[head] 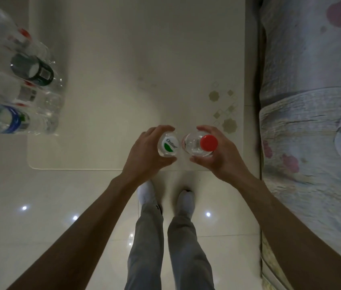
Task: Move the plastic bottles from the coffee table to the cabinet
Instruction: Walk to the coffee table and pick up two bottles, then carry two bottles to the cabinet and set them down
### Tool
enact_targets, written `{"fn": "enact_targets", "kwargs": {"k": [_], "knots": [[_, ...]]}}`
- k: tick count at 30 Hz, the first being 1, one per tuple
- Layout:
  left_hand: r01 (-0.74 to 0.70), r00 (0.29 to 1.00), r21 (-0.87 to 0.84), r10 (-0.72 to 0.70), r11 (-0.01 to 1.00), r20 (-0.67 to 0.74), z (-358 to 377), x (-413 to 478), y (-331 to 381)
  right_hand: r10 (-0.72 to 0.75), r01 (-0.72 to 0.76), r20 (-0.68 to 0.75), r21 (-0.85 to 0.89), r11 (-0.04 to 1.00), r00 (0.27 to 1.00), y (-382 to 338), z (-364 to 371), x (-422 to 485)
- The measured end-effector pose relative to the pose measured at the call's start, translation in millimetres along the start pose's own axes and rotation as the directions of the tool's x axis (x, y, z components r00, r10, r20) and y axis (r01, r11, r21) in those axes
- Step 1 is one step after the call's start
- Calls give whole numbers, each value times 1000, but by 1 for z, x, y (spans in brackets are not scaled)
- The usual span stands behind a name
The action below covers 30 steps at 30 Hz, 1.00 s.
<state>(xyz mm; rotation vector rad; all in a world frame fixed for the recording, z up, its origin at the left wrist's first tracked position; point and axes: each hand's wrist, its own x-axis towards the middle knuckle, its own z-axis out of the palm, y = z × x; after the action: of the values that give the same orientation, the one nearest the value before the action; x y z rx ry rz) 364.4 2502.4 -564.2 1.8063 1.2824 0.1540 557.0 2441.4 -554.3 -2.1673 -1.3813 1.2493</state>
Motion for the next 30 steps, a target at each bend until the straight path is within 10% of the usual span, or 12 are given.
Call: {"fn": "enact_targets", "kwargs": {"k": [30], "knots": [[-38, 938, -88, 5, 995, -346, -186, -193, 246, -216, 234, -267, 38, 972, 939, -207, -177, -200]]}}
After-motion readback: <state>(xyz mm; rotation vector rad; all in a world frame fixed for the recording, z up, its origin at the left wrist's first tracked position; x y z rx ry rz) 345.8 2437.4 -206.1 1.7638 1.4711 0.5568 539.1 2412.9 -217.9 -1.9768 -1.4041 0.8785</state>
